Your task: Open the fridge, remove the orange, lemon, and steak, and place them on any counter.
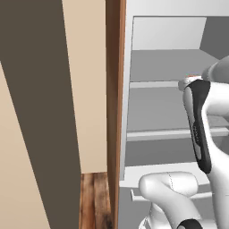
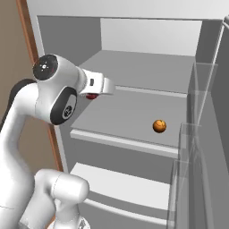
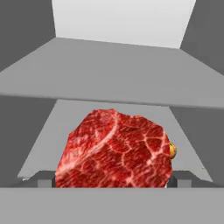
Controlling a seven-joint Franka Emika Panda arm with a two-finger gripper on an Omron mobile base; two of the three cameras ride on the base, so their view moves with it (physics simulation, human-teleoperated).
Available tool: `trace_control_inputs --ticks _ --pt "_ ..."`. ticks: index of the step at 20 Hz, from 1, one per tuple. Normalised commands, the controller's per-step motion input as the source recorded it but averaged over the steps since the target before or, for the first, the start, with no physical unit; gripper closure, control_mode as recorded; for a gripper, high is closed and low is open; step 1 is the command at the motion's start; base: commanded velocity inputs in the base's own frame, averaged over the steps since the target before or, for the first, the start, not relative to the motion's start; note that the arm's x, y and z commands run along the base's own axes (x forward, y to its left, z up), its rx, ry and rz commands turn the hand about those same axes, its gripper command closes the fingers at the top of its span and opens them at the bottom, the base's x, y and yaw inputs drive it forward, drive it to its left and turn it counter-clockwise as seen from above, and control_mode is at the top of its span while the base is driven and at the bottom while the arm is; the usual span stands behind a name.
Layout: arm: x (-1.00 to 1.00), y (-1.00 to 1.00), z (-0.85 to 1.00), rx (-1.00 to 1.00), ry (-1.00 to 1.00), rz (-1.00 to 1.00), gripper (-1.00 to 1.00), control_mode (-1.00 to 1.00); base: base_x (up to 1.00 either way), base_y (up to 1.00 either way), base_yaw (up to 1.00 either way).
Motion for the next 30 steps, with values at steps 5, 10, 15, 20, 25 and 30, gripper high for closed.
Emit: trace_control_inputs --ticks 5,10,15,20,25,30 --pt "-0.83 0.18 -0.47 0.00 0.23 -0.12 1.00 -1.00 0.00 0.00 0.00" --pt "-0.46 0.12 -0.18 -0.01 0.07 -0.08 1.00 -1.00 -0.33 0.11 -0.06" --pt "-1.00 0.10 -0.24 0.00 -0.03 -0.18 1.00 -1.00 0.00 0.00 0.00" --pt "-1.00 0.33 -0.34 0.00 0.00 -0.48 1.00 -1.00 0.00 0.00 0.00" --pt "-1.00 0.43 -0.40 0.00 0.00 -0.65 1.00 -1.00 0.00 0.00 0.00" --pt "-1.00 0.36 -0.11 0.00 -0.01 -0.19 1.00 -1.00 0.00 0.00 0.00"
